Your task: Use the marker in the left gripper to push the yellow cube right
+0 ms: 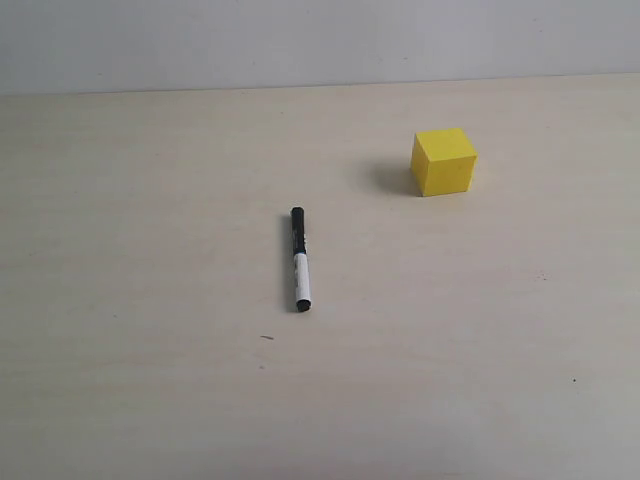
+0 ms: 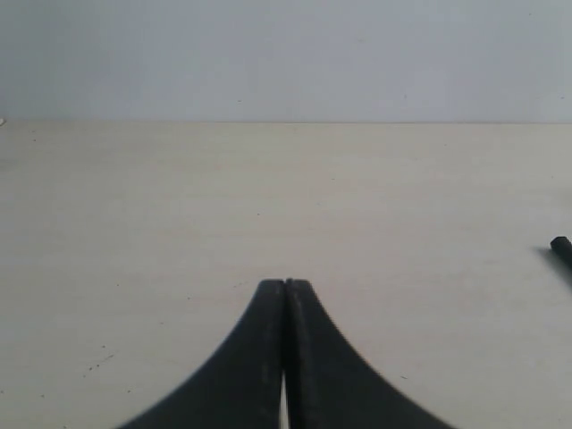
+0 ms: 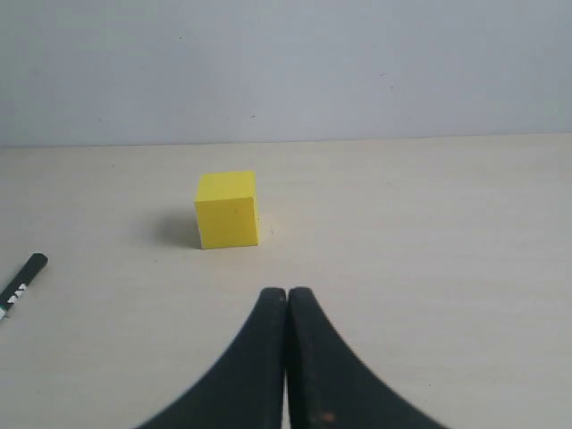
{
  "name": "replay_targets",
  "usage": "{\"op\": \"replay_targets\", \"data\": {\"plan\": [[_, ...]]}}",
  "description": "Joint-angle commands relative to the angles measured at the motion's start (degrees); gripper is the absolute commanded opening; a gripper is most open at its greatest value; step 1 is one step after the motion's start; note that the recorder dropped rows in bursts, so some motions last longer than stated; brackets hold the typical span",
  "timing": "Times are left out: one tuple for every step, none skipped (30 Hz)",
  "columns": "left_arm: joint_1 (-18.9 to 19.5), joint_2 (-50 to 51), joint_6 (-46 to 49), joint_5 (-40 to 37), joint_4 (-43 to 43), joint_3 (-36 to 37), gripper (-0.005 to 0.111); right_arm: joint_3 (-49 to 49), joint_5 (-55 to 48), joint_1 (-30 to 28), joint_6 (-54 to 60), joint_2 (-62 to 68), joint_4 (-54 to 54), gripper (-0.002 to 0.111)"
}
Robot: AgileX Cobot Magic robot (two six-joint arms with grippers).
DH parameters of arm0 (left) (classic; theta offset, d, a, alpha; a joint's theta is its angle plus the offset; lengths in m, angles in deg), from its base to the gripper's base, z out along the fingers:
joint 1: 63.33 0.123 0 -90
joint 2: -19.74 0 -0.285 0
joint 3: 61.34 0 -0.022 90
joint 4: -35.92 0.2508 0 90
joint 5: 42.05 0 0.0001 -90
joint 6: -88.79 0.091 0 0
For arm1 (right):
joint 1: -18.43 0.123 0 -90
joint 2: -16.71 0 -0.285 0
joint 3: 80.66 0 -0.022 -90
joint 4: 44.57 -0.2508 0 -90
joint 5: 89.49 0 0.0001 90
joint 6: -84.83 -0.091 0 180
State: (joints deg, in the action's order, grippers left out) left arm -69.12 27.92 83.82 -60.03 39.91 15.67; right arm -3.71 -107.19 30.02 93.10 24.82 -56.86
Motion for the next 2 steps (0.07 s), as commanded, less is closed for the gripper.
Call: {"op": "replay_targets", "data": {"plan": [[0.12, -0.39, 0.24, 0.11, -0.13, 0.21, 0.000, 0.27, 0.24, -0.27, 0.03, -0.32, 0.25, 0.000], [0.12, -0.39, 0.24, 0.11, -0.13, 0.21, 0.000, 0.27, 0.24, -0.27, 0.03, -0.32, 0.25, 0.000]]}}
